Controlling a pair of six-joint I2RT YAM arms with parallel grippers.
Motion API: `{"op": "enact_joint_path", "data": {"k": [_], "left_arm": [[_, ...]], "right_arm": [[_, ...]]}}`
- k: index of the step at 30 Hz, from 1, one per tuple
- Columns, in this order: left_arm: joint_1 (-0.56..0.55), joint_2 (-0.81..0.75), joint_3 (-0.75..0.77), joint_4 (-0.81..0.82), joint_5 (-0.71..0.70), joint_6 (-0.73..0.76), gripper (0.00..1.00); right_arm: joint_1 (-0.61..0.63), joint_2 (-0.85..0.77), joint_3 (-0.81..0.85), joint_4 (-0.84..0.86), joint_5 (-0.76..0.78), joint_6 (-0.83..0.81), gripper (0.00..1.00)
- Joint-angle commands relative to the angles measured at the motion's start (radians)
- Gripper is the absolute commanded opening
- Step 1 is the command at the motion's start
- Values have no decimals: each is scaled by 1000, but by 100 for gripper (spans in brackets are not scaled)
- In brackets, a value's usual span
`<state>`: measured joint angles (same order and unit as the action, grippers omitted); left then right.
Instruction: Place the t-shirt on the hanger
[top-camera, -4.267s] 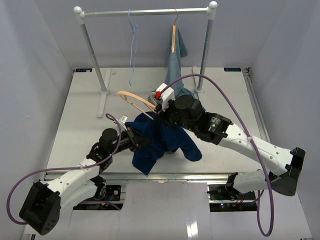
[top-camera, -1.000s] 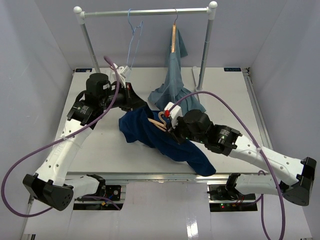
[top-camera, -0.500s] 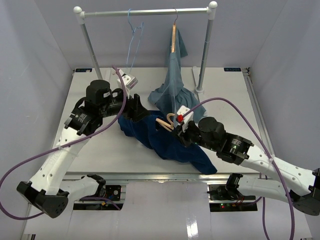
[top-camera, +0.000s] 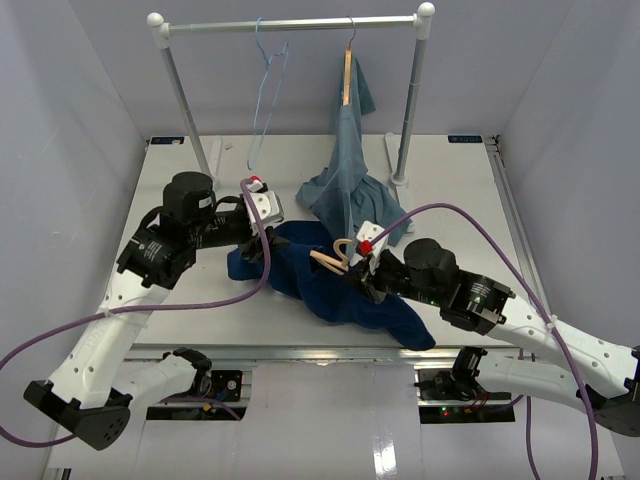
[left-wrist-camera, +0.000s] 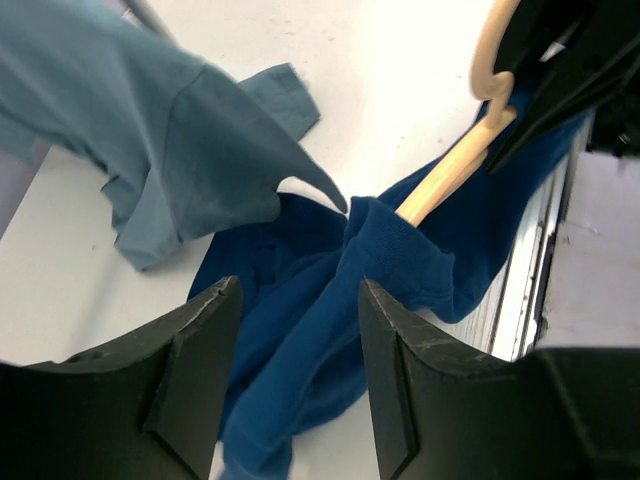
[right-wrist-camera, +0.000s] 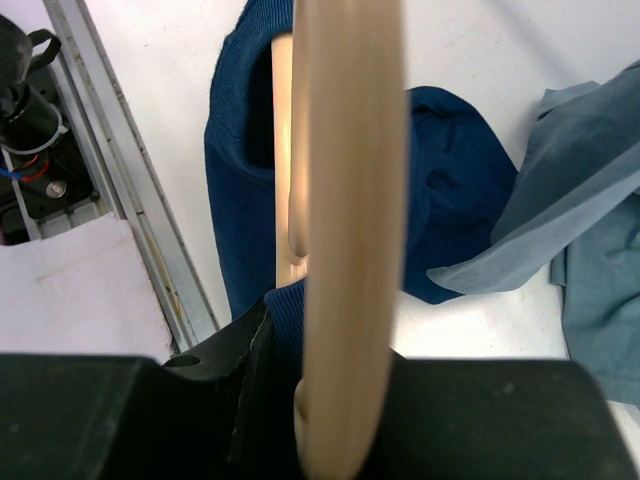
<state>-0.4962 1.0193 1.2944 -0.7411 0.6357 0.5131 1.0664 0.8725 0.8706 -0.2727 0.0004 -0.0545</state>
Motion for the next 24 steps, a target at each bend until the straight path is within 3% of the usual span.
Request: {"op": "enact_joint_path", "data": {"k": [1,8,14,18,22,23,24], "left_arm": [[-10,29,49,-54,204,150,62],[-21,47,-33,-35,312,182,55],[-21,53,-6,18,130,95,63],[-21,68,5,28,129,61,64],[-21,92,-31,21,239,66,52],[-21,97,-37,18,272,72,44],[-21,102,-41,13,300,79,26]], "right_arm": [[0,-4,65,46,-67,-14,8],[0,-21,61,46,-94,-33,8],[-2,-12,64,38,-103,-36,8],[-2,-22,53,43,-113,-33,8],[0,-39,48,57,-124,-31,8],[0,-40,48,54,-122,-31,8],[-1,-43,49,54,-118,-31,8]]}}
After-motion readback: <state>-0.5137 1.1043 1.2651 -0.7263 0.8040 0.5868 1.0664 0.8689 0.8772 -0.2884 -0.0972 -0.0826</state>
